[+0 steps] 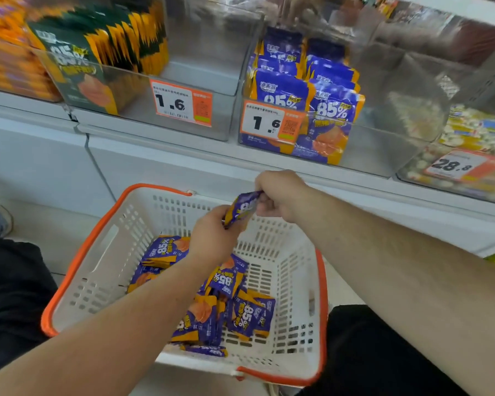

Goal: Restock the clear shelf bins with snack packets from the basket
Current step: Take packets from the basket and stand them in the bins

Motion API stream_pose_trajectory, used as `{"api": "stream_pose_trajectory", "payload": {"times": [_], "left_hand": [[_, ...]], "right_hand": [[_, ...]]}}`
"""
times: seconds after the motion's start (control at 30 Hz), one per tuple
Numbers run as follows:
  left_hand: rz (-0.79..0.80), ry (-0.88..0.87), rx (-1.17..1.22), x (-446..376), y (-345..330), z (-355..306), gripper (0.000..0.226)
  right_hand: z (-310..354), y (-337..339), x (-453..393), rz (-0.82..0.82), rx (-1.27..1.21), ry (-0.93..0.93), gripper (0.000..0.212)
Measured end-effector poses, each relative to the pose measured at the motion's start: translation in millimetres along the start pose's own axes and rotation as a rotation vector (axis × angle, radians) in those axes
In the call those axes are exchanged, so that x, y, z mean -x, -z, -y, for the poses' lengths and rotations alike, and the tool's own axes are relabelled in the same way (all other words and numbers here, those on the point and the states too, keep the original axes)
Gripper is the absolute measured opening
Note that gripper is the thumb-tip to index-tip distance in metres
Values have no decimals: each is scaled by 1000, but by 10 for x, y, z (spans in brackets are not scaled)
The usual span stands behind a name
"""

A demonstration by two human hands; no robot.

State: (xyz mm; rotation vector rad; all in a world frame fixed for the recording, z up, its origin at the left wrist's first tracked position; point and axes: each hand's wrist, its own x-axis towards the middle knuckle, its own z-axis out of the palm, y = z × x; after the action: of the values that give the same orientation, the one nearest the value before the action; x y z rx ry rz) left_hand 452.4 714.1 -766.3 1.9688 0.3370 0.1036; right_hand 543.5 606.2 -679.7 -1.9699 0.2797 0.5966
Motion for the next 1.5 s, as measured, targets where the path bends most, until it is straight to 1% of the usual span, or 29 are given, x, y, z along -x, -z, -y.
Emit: {"api": "stream_pose_trajectory", "payload": {"times": [0.03, 0.1, 0.17, 0.2, 0.27, 0.3, 0.33, 0.5, 0.57, 0.7, 0.77, 0.8, 0.83, 0.93, 0.97, 1.03, 1.1, 1.17, 1.27, 1.4, 1.5], "left_hand": [[-5, -7, 72, 9, 32, -56, 5], [-5, 8, 194, 18, 82, -125, 16], [9, 31, 320, 37, 113, -181, 15], [24, 25, 344, 29, 118, -187, 14], [67, 23, 355, 37, 119, -243, 15], [92, 17, 348, 40, 124, -286, 15], [120, 11, 335, 16, 114, -299, 15], [159, 25, 338, -67, 72, -406, 16], [156, 27, 347, -87, 38, -440, 15], [151, 5, 348, -115, -2, -516, 13], [130, -24, 358, -178, 1, -598, 11], [116, -40, 357, -226, 6, -653, 12], [101, -51, 357, -270, 16, -716, 17], [75, -44, 399, -399, 17, -856, 45], [74, -41, 405, -421, 2, -888, 50], [92, -43, 405, -436, -47, -923, 51], [121, -40, 396, -431, -108, -942, 49], [143, -35, 382, -423, -158, -945, 48], [163, -29, 343, -419, -181, -928, 46], [162, -2, 302, -414, -158, -850, 40], [162, 19, 296, -415, -166, -793, 36]], "right_hand": [[51, 56, 66, 18, 22, 17, 13], [98, 188, 165, -7, 147, 85, 27], [89, 309, 190, -49, 277, 170, 37], [73, 345, 189, -33, 286, 185, 38], [34, 382, 215, 19, 217, 180, 35], [28, 387, 221, 26, 184, 189, 28], [19, 390, 219, 20, 163, 202, 21], [22, 429, 267, -51, 60, 207, 9], [35, 465, 275, -79, 58, 212, 17], [26, 480, 255, -144, 71, 257, 25], [89, 522, 249, -189, -4, 363, 14], [150, 570, 238, -246, -70, 437, 11], [226, 637, 225, -336, -127, 515, 12], [444, 932, 280, -700, -233, 763, 15], [504, 1023, 344, -796, -265, 830, 16], [604, 1162, 393, -945, -318, 914, 23], [651, 1237, 346, -1023, -330, 950, 22], [668, 1258, 247, -1046, -271, 922, 11], [634, 1283, 94, -1026, -84, 821, 18], [563, 1250, -96, -885, 204, 624, 24], [565, 1185, -138, -901, 302, 508, 24]]}}
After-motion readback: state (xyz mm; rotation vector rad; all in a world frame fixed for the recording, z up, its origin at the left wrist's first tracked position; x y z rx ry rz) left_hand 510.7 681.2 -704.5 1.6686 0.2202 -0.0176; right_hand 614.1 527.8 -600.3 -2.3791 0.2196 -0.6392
